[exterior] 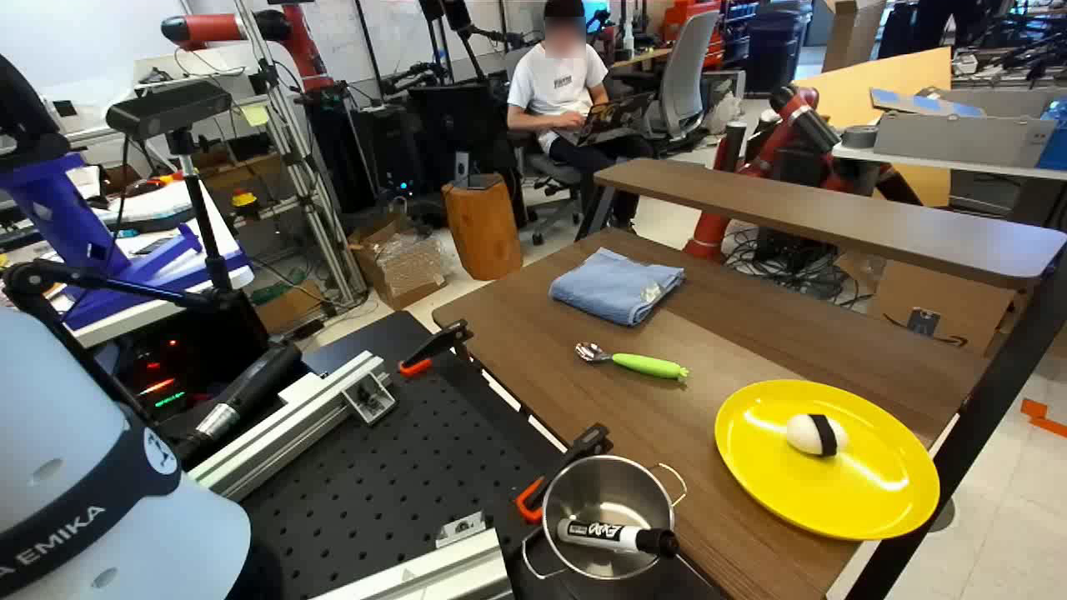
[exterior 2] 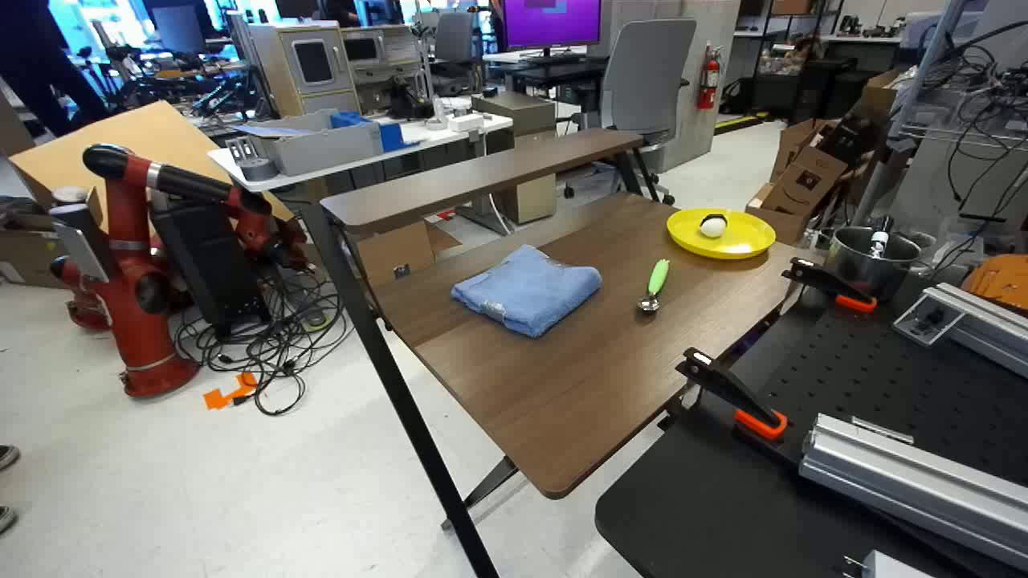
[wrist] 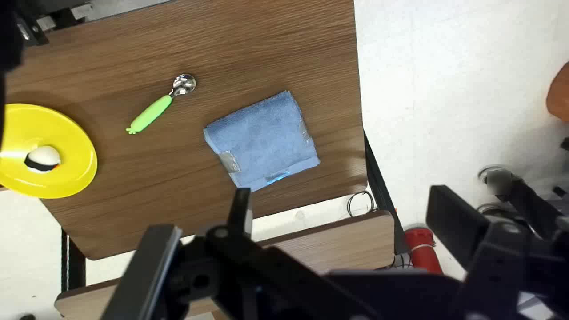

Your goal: Move the plush toy from the plate to the towel

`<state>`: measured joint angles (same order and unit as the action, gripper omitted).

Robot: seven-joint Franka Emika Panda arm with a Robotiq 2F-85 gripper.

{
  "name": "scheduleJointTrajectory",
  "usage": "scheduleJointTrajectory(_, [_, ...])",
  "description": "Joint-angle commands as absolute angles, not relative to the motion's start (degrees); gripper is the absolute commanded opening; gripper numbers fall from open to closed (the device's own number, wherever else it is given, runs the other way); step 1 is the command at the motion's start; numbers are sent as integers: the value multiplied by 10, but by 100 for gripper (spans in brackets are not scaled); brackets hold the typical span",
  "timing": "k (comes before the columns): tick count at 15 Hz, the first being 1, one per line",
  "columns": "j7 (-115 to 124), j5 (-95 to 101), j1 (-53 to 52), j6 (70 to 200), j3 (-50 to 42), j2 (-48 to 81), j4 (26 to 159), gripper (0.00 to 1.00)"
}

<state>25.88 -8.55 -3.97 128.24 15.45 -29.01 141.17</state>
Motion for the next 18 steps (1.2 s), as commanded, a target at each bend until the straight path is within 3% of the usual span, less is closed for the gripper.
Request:
scheduleJointTrajectory(1, [262,-82,-46,1281,149,-289,1411,100])
scheduleJointTrajectory(9, [266,-60,-27,1297,147,-268,1423,100])
scheduleJointTrajectory(18, [232,-22,28,1419,76,-171,1511,100])
